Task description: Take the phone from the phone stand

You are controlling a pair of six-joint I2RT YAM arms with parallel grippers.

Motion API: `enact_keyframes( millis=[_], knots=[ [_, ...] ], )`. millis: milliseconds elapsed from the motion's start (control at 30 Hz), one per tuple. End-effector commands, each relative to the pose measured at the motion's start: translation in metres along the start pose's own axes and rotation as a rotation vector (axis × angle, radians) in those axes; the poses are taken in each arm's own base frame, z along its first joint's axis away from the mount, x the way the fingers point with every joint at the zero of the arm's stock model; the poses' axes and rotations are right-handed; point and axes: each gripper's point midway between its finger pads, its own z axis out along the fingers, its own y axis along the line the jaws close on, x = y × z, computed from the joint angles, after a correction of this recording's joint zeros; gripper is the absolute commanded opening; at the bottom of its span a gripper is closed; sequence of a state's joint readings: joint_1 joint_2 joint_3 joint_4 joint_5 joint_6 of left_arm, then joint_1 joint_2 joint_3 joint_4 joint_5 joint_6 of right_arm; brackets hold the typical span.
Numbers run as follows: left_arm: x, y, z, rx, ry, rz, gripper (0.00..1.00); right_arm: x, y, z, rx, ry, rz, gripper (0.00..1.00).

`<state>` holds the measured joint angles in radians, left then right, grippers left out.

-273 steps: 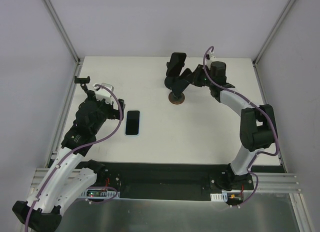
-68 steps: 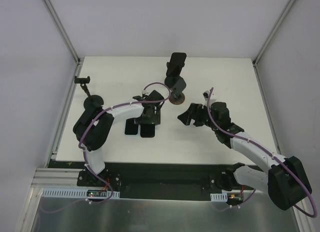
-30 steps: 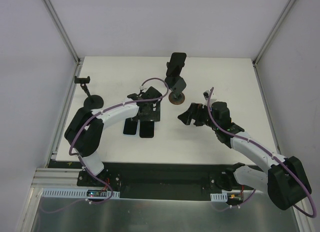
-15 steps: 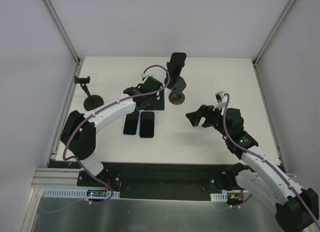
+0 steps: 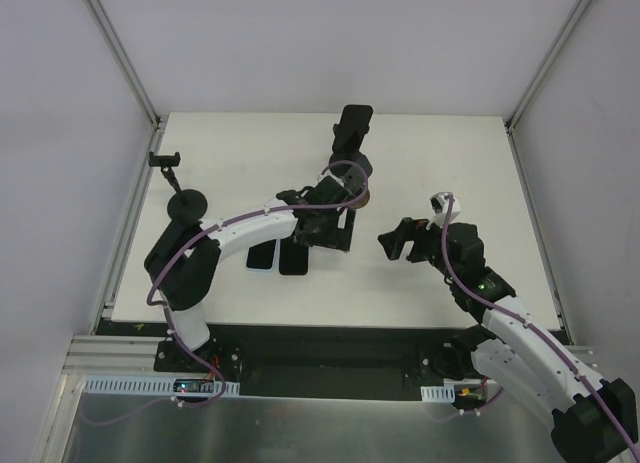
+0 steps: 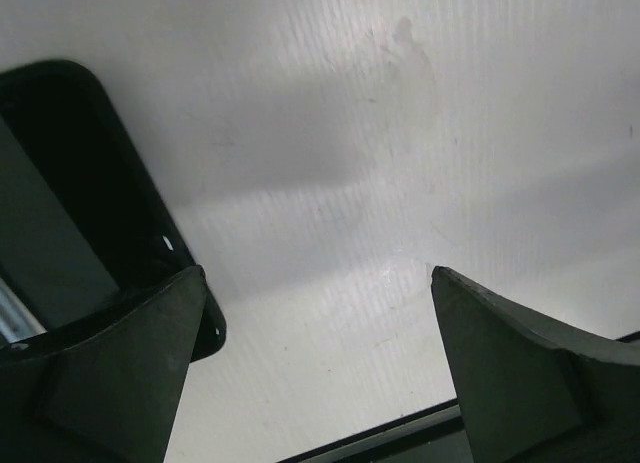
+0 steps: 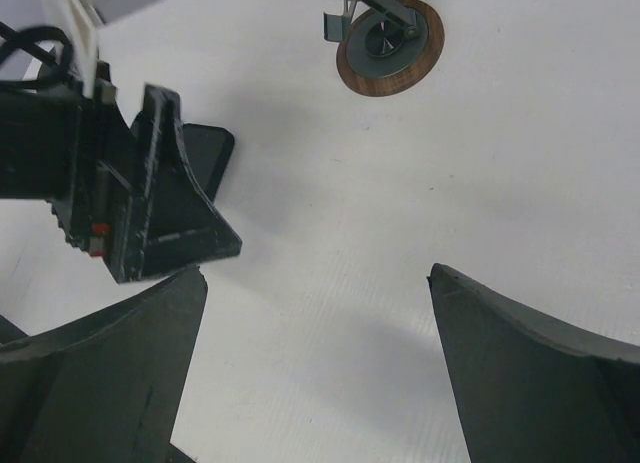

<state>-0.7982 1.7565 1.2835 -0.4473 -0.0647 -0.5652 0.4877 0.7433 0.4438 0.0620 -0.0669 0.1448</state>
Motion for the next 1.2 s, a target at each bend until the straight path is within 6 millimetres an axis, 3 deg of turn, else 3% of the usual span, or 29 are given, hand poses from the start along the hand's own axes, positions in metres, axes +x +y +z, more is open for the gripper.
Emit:
enact_keyframes(
  millis=[0,367,667,833,1000,1167],
  knots=[
    [0.023,-0.011,0.013,0.055,0.102,-0.008,0.93,-0.009,-0.004,0.000,0.018,-0.038,-0.020,0.96],
    [0.053,-0.001,0.031,0.027,0.215,-0.012,0.93,-0.007,-0.007,0.002,0.033,-0.034,-0.022,0.96],
    [0.048,0.025,0.030,-0.102,0.173,0.013,0.93,-0.005,-0.009,0.004,0.037,-0.028,-0.023,0.96],
    [0.046,0.027,0.026,-0.115,0.162,0.010,0.93,-0.005,-0.008,0.004,0.033,-0.026,-0.022,0.96],
    [0.031,0.017,0.018,-0.083,0.123,0.002,0.94,-0.007,-0.008,0.003,0.033,-0.037,-0.022,0.96],
    [-0.010,0.002,-0.003,-0.030,-0.020,-0.016,0.94,-0.011,-0.008,0.000,0.036,-0.056,-0.025,0.96]
  ],
)
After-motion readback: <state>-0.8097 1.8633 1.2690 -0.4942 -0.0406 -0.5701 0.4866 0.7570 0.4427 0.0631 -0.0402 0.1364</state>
